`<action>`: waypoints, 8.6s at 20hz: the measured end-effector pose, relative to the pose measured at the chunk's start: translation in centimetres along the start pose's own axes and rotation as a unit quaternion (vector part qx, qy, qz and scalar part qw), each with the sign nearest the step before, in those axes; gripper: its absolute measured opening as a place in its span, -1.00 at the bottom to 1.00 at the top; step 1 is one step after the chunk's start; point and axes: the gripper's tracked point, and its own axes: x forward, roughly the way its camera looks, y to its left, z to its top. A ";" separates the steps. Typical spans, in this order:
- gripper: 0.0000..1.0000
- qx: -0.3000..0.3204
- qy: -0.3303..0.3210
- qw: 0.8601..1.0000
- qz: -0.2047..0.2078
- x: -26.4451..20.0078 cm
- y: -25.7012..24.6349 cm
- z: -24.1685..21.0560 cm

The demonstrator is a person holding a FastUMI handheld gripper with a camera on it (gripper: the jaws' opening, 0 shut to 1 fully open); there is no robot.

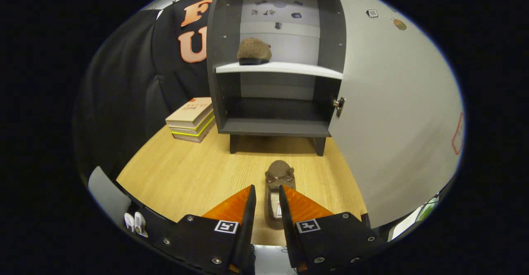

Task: Open the shoe cabinet door, grab the shoes and put them into the shoe cabinet, then close the shoe cabinet door.

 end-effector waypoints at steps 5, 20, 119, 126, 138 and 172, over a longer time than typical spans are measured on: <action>-0.26 0.005 0.078 0.997 0.020 7.4 -0.3 -6.0; -0.87 0.028 0.137 0.988 0.057 13.5 0.8 -8.7; 0.87 0.090 -0.220 0.970 0.056 -27.0 -19.8 15.6; 0.90 0.108 -0.230 0.967 0.015 -26.3 -26.6 16.1; 0.85 0.088 -0.218 0.971 -0.038 -24.4 -26.0 18.5; 0.88 0.045 -0.193 0.979 0.038 -10.8 2.4 30.8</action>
